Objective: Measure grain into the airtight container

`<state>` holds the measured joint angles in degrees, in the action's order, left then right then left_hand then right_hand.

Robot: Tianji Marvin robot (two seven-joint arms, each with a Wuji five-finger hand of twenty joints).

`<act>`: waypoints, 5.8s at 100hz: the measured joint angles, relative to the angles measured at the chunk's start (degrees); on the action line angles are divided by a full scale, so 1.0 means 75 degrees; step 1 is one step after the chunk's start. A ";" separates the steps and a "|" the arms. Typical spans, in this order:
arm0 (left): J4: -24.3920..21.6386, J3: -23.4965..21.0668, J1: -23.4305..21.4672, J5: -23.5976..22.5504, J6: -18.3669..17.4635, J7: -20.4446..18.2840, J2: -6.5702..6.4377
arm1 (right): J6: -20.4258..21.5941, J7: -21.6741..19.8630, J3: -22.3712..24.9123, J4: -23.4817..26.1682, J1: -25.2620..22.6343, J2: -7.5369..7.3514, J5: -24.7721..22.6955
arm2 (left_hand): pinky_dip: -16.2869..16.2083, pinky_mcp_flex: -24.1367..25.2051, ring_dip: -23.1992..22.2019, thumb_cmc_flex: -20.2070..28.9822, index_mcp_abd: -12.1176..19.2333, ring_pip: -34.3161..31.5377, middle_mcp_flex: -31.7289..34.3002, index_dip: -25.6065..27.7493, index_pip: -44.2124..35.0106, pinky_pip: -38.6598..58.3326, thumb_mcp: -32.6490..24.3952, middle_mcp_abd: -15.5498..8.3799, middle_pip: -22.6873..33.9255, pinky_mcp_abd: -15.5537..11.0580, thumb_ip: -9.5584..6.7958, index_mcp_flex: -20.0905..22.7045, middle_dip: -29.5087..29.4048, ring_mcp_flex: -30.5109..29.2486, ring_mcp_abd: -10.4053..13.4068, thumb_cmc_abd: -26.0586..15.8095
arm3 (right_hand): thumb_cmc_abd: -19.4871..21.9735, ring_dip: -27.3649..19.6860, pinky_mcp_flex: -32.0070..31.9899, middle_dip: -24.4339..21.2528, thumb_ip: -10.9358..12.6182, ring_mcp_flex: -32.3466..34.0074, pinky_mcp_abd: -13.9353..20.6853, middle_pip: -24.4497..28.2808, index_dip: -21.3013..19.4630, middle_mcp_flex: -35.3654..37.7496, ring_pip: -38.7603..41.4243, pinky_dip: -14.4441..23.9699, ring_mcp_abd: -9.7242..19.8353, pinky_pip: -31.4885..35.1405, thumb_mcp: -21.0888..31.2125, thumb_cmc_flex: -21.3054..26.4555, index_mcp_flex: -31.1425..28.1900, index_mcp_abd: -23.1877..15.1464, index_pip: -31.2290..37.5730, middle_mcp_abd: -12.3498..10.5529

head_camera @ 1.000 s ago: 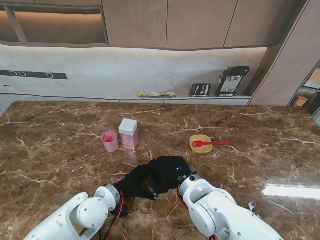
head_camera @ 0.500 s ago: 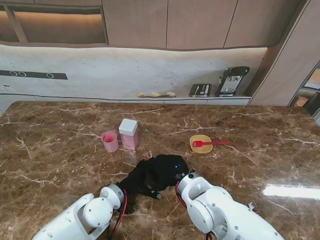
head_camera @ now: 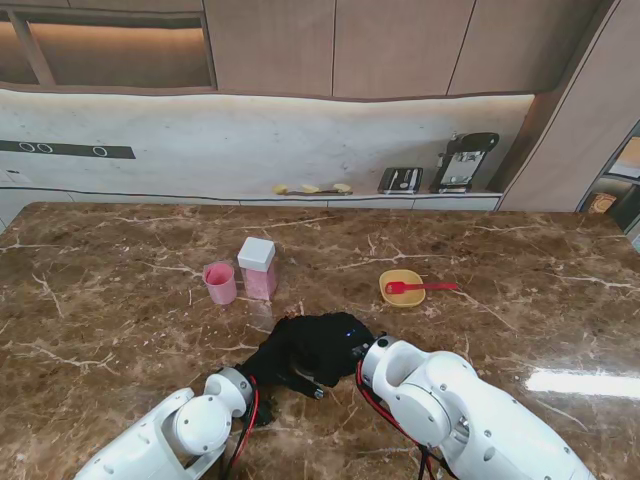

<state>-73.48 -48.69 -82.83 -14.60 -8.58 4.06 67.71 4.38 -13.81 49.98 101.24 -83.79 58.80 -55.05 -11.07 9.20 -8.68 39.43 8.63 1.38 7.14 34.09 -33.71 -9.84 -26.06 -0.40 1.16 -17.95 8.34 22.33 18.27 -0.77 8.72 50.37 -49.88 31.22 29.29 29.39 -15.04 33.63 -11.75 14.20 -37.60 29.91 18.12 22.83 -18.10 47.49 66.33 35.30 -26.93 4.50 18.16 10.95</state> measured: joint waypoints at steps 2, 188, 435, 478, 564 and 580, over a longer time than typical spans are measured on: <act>0.0001 -0.0001 -0.0001 0.0000 -0.0003 0.0000 0.0001 | 0.0083 -0.0119 0.0033 0.0043 -0.0007 -0.0012 -0.0008 | -0.0001 0.0000 -0.0004 0.0003 0.0000 -0.0002 0.0000 -0.0020 0.0000 0.0000 0.0007 0.0000 0.0000 0.0000 0.0000 0.0023 0.0001 0.0000 0.0000 0.0000 | 0.0037 -0.0305 -0.0297 -0.0117 0.0125 -0.0235 0.0000 -0.0175 0.0057 -0.0119 -0.0207 0.0071 0.0094 -0.0250 0.0193 0.0058 0.0069 -0.0071 -0.0082 -0.0043; -0.0006 -0.0143 -0.0052 -0.0165 -0.0108 -0.0110 -0.0018 | -0.0067 -0.1298 0.0184 0.0450 0.0212 -0.0197 -0.0031 | -0.0542 -0.0079 -0.0569 0.0165 -0.0128 -0.0029 0.0003 -0.0211 0.0420 0.0130 -0.0030 -0.0006 0.0286 0.0048 0.0068 -0.0001 0.0032 -0.0069 -0.0007 -0.0245 | 0.0623 -0.1579 -0.3424 -0.1032 0.0751 -0.3039 0.1840 -0.0924 0.0758 -0.1967 -0.1228 0.0186 0.2530 -0.2638 -0.1050 -0.1438 0.1317 -0.0978 -0.1868 -0.1329; -0.0098 -0.0169 -0.0112 -0.0289 -0.0089 -0.0131 -0.0076 | 0.0094 -0.2231 0.0333 0.1028 0.0204 -0.0330 0.0528 | -0.0637 -0.0108 -0.0771 0.0162 -0.0210 -0.0097 0.0004 -0.0144 0.0467 0.0178 -0.0190 -0.0006 0.0372 0.0081 0.0143 -0.0236 0.0032 -0.0070 -0.0023 -0.0482 | 0.0886 -0.2744 -0.4121 -0.1589 0.0985 -0.3686 0.1957 -0.1714 0.0759 -0.2802 -0.2384 0.0089 0.2404 -0.3380 0.0112 -0.0623 0.2300 -0.0576 -0.2444 -0.1152; -0.0127 -0.0202 -0.0149 -0.0316 -0.0087 -0.0131 -0.0077 | -0.1694 -0.1475 -0.0643 0.0717 0.0420 -0.0136 -0.1424 | -0.0637 -0.0111 -0.0825 0.0162 -0.0210 -0.0097 0.0004 -0.0144 0.0467 0.0178 -0.0190 -0.0006 0.0373 0.0094 0.0145 -0.0240 0.0032 -0.0070 -0.0031 -0.0485 | 0.2109 0.1346 -0.1410 0.1637 0.0986 -0.1251 0.1753 0.1785 -0.0919 -0.1702 0.2560 0.3100 0.2587 0.0921 -0.3908 -0.2442 0.1728 0.0190 -0.0346 -0.1393; -0.0177 -0.0247 -0.0203 -0.0326 -0.0082 -0.0149 -0.0096 | -0.1969 -0.1320 -0.0875 0.0485 0.0675 -0.0106 -0.1232 | -0.0640 -0.0111 -0.0830 0.0162 -0.0235 -0.0097 0.0004 -0.0131 0.0467 0.0178 -0.0191 -0.0006 0.0374 0.0098 0.0150 -0.0241 0.0032 -0.0070 -0.0036 -0.0487 | 0.0932 0.0779 0.0191 0.1116 0.1001 0.0491 0.1399 0.1791 -0.1307 -0.0939 0.2249 0.2005 0.2364 0.1318 -0.1388 -0.2459 0.1298 -0.0131 -0.0046 -0.1279; -0.0186 -0.0275 -0.0220 -0.0321 -0.0079 -0.0150 -0.0098 | -0.1202 -0.1850 -0.0568 0.0478 0.0655 -0.0091 -0.0032 | -0.0719 -0.0116 -0.0847 0.0162 -0.0318 -0.0100 0.0004 -0.0130 0.0467 0.0188 -0.0200 -0.0006 0.0374 0.0098 0.0150 -0.0250 0.0032 -0.0071 -0.0036 -0.0501 | 0.0839 -0.1502 -0.1715 -0.0362 0.0993 -0.2355 0.1377 -0.0203 -0.0211 -0.2014 -0.1116 0.0364 0.1903 -0.1109 -0.0208 -0.0489 0.1518 -0.0301 -0.1568 -0.1130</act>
<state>-74.87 -50.76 -84.48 -17.01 -9.17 2.94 66.98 -4.63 -27.68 45.72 104.83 -78.88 58.12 -55.29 -16.46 8.33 -15.03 40.65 6.24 0.64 7.18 33.11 -30.21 -8.44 -27.55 -0.44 3.96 -17.22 9.47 20.46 18.51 -1.30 8.46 46.62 -43.59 19.96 16.42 26.67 -7.59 15.97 -1.43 12.68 -39.18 14.81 9.75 25.56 -3.83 39.17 64.78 31.63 -15.55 2.25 6.41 2.47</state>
